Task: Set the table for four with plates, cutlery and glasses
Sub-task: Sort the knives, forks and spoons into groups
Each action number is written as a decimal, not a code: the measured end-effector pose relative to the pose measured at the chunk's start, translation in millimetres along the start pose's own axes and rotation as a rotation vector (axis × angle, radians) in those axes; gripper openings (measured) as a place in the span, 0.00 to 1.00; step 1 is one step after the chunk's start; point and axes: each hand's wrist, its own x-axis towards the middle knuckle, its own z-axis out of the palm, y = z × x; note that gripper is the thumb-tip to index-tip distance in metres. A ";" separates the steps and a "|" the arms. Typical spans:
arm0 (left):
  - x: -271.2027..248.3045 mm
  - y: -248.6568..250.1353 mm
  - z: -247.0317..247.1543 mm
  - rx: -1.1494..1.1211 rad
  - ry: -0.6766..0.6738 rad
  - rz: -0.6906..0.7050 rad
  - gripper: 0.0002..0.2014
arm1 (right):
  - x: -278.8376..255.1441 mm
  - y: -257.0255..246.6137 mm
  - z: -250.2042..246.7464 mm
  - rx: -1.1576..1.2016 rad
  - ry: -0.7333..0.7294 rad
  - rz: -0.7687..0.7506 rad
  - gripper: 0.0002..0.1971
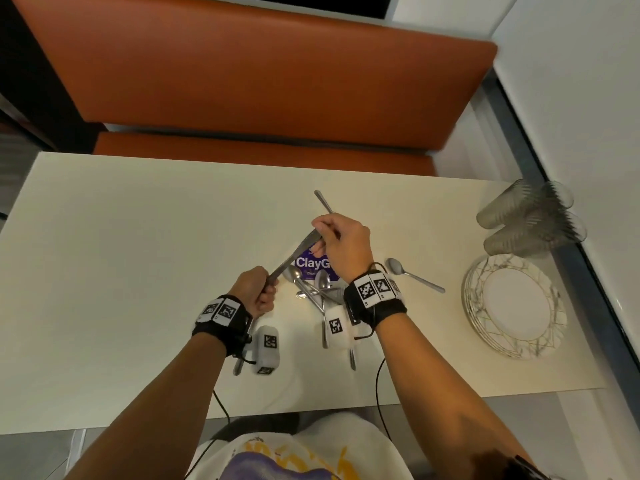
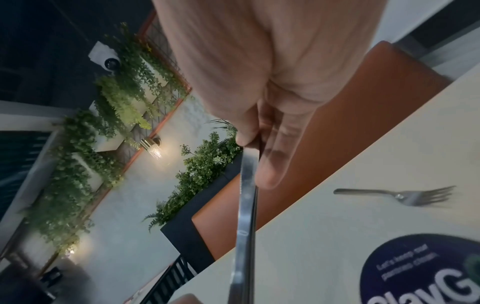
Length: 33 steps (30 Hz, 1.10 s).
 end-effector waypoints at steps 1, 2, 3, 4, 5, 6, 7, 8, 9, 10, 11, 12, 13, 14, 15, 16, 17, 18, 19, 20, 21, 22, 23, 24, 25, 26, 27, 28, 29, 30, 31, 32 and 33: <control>4.4 2.9 2.1 -0.008 0.009 0.002 0.14 | 5.2 5.1 -4.8 -0.015 -0.020 0.006 0.07; 7.9 6.8 5.7 -0.014 0.031 0.012 0.14 | 10.7 10.1 -10.3 -0.019 -0.036 0.025 0.08; 11.6 11.0 10.0 -0.013 0.064 0.040 0.13 | 17.1 17.7 -15.5 0.004 -0.035 0.070 0.08; 14.8 16.1 15.4 0.028 0.116 0.104 0.12 | 22.9 25.6 -20.5 0.056 -0.017 0.139 0.07; 18.8 22.2 21.3 0.119 0.180 0.192 0.13 | 28.9 35.5 -23.9 0.132 0.013 0.227 0.07; 20.6 28.9 27.5 0.258 0.241 0.289 0.15 | 33.1 44.4 -27.2 0.215 0.047 0.322 0.07; 23.3 34.9 32.1 0.404 0.288 0.377 0.17 | 36.5 55.3 -29.8 0.298 0.085 0.407 0.07; 24.8 40.1 36.7 0.524 0.312 0.450 0.16 | 39.8 65.8 -31.8 0.360 0.123 0.479 0.06; 28.2 42.5 40.0 0.615 0.313 0.517 0.13 | 42.6 77.1 -33.6 0.412 0.153 0.534 0.05; 32.1 43.8 42.0 0.684 0.305 0.575 0.09 | 44.3 86.2 -35.4 0.443 0.171 0.585 0.06; 35.3 44.3 43.3 0.744 0.295 0.632 0.06 | 46.5 98.2 -36.4 0.475 0.183 0.636 0.07; 39.1 43.9 44.0 0.808 0.282 0.680 0.08 | 47.7 106.9 -37.3 0.508 0.189 0.693 0.07; 43.6 43.1 44.1 0.865 0.267 0.719 0.10 | 49.2 115.6 -37.5 0.551 0.194 0.746 0.08; 47.7 43.6 44.5 0.915 0.263 0.745 0.09 | 50.1 121.9 -37.6 0.581 0.190 0.797 0.08; 51.7 44.1 43.8 0.961 0.262 0.764 0.07 | 51.5 131.0 -36.1 0.614 0.187 0.834 0.08; 55.9 44.4 43.5 1.009 0.259 0.771 0.05 | 52.0 138.0 -34.7 0.622 0.176 0.865 0.07; 61.1 44.1 41.9 1.055 0.256 0.775 0.05 | 52.1 143.9 -32.4 0.629 0.162 0.881 0.07; 65.1 43.5 41.1 1.093 0.252 0.781 0.04 | 51.8 147.7 -30.7 0.592 0.135 0.893 0.07; 70.0 42.5 40.0 1.115 0.253 0.794 0.04 | 52.0 153.8 -28.1 0.530 0.106 0.878 0.08; 74.5 41.4 38.9 1.124 0.262 0.803 0.04 | 52.1 154.0 -27.7 0.426 0.063 0.849 0.09; 79.1 40.0 37.8 1.120 0.278 0.818 0.05 | 52.9 158.0 -26.0 0.327 0.022 0.808 0.11; 82.7 39.0 36.9 1.119 0.298 0.823 0.05 | 53.2 156.2 -25.8 0.223 -0.015 0.773 0.12; 85.4 38.8 36.3 1.122 0.317 0.827 0.05 | 54.0 155.7 -24.4 0.147 -0.037 0.728 0.13; 87.2 38.9 35.5 1.130 0.331 0.826 0.06 | 54.7 153.7 -24.2 0.042 -0.068 0.669 0.14; 88.9 38.8 34.2 1.132 0.344 0.835 0.06 | 55.9 154.7 -24.2 -0.082 -0.097 0.577 0.15; 89.8 39.0 33.0 1.129 0.357 0.843 0.05 | 56.1 152.1 -25.4 -0.213 -0.149 0.488 0.15; 90.6 38.7 31.8 1.125 0.371 0.851 0.05 | 56.5 152.4 -26.0 -0.318 -0.192 0.398 0.12; 91.2 38.5 31.3 1.127 0.384 0.853 0.05 | 56.9 150.8 -27.7 -0.380 -0.226 0.337 0.09; 91.9 38.1 31.2 1.130 0.395 0.853 0.04 | 58.1 152.7 -28.6 -0.413 -0.249 0.280 0.08; 93.0 38.0 31.5 1.134 0.402 0.843 0.04 | 59.8 153.1 -30.4 -0.442 -0.268 0.241 0.08; 94.0 38.0 32.3 1.142 0.406 0.827 0.05 | 61.8 157.0 -30.8 -0.466 -0.278 0.198 0.09; 94.7 38.3 33.4 1.154 0.406 0.810 0.05 | 63.9 157.9 -31.9 -0.497 -0.293 0.173 0.11; 95.1 38.3 34.9 1.169 0.401 0.797 0.06 | 66.2 160.5 -32.5 -0.526 -0.308 0.142 0.13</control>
